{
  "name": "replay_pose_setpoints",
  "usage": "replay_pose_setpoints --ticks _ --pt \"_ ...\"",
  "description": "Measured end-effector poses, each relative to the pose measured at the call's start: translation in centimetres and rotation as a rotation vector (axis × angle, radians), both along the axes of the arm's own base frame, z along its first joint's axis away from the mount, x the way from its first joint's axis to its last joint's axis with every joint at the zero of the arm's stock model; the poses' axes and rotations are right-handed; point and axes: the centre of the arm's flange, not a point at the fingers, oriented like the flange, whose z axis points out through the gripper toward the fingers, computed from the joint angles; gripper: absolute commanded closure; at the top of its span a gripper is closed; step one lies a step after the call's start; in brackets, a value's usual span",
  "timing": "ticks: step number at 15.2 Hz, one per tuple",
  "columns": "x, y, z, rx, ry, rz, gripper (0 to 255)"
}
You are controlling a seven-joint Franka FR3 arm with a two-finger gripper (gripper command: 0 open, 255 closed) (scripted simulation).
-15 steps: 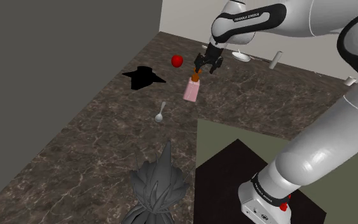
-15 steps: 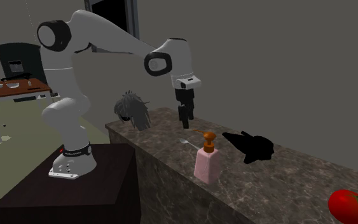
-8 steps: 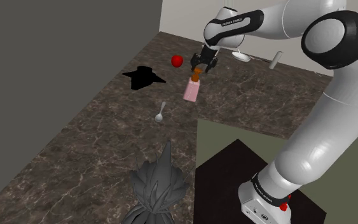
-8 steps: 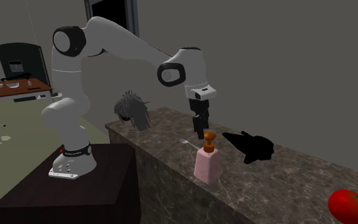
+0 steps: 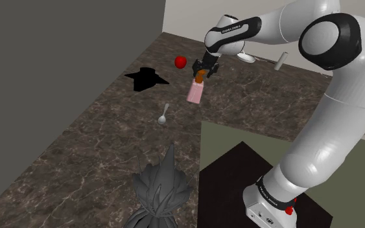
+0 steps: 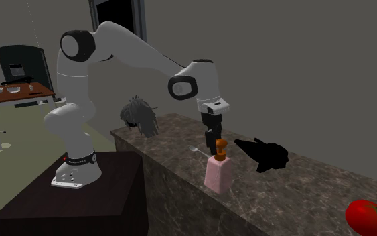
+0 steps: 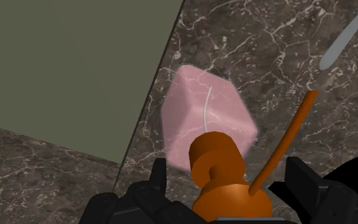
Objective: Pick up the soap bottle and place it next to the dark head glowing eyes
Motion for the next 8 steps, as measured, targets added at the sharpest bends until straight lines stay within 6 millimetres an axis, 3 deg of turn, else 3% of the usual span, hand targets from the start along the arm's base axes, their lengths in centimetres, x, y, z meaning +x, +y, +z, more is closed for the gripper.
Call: replay_pose_setpoints --ticks 4,5,8 --pt "0.05 0.03 -0.10 0.000 0.000 0.000 0" --pt "0.05 0.03 -0.10 0.000 0.000 0.000 255" --pt "0.06 0.03 -0.07 0.000 -0.001 0.000 255"
